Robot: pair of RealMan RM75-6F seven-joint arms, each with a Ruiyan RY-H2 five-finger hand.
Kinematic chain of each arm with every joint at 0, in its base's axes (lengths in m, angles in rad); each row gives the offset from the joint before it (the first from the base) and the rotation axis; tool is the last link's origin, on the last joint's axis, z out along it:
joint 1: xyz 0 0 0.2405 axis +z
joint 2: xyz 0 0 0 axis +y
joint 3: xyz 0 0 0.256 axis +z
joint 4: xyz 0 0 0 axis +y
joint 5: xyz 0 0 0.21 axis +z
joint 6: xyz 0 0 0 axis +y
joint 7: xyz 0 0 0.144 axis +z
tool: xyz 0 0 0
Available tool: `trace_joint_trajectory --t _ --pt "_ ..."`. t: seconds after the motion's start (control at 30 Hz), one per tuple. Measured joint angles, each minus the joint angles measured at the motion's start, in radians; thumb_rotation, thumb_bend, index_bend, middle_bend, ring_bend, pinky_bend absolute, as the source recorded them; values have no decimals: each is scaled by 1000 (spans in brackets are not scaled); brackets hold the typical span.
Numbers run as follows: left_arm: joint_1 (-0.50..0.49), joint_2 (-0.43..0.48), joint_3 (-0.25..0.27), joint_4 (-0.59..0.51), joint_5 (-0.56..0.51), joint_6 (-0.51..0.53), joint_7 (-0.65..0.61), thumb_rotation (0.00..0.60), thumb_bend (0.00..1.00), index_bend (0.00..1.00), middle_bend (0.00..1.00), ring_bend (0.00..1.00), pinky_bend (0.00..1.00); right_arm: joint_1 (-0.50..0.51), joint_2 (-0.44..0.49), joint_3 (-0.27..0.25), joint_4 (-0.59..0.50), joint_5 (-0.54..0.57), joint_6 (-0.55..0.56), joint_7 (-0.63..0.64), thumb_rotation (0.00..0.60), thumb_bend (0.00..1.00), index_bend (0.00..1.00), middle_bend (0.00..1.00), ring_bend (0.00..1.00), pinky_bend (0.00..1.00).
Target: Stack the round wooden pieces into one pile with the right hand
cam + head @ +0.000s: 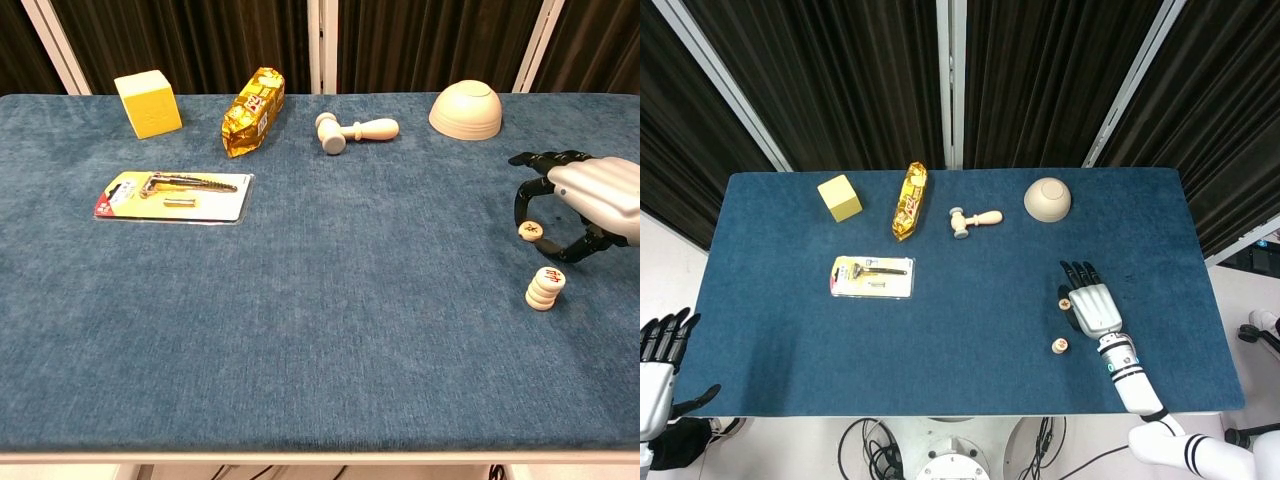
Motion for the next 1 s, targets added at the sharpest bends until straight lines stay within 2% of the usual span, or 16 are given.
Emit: trace_joint_trajectory --t 0.2,0.33,0.53,0.67,0.87,1.0 --pt "1 1 1 -1 3 3 1 600 94 26 0 0 0 -6 35 1 -50 -19 25 14 600 343 478 40 0 0" --pt "0 0 1 -2 4 2 5 600 95 26 0 0 0 -11 100 -8 -130 -41 31 30 600 331 481 43 0 0" --pt "-1 -3 3 -7 8 -2 21 600 95 26 0 0 0 -37 226 -48 -290 -93 60 29 600 329 481 53 0 0" --pt "-2 -6 4 -10 7 -5 30 600 94 26 0 0 0 -72 285 -96 -367 -152 104 19 600 329 481 55 0 0" --pt "-3 -6 10 -11 16 -10 36 600 95 26 0 0 0 -103 297 -145 -403 -210 128 -5 600 329 481 55 0 0" --pt "-3 -4 10 -11 16 -7 29 600 95 26 0 0 0 -104 280 -149 -394 -217 123 -24 600 330 481 55 0 0"
